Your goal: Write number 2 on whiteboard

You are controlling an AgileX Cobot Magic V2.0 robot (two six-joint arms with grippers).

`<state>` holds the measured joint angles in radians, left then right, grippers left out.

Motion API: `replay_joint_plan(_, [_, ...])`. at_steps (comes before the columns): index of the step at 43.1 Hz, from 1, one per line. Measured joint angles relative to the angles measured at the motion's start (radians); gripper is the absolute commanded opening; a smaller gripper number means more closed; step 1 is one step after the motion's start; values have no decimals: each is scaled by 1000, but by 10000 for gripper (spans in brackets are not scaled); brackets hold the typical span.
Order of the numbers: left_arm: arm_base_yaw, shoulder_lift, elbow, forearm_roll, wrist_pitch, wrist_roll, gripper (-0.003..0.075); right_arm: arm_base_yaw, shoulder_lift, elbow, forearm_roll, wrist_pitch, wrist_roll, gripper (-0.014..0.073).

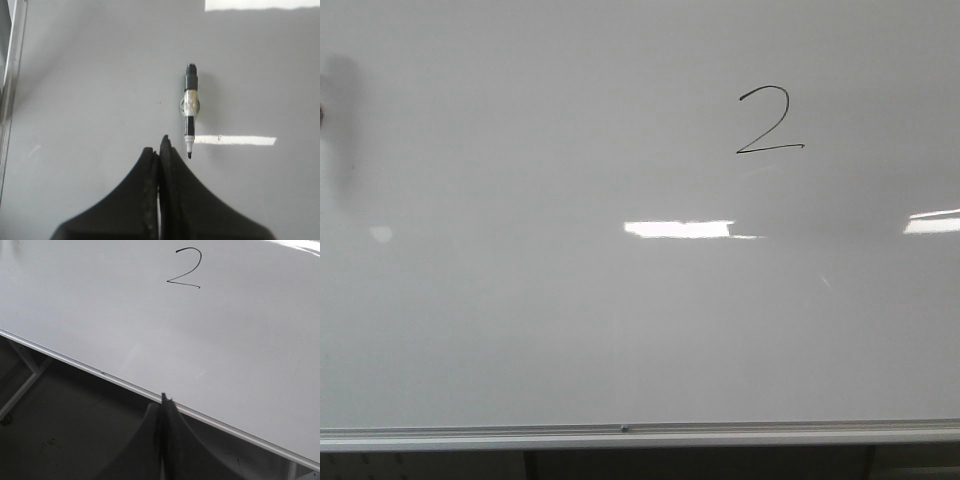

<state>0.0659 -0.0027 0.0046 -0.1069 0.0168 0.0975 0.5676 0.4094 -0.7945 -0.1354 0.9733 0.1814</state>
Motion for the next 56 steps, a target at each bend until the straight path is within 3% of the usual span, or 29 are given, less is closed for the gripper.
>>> replay_joint_plan(48, [0, 0, 0, 0, -17, 0, -20, 0, 0, 0, -1, -1, 2, -66])
replay_joint_plan(56, [0, 0, 0, 0, -17, 0, -20, -15, -65, 64, -2, -34, 2, -62])
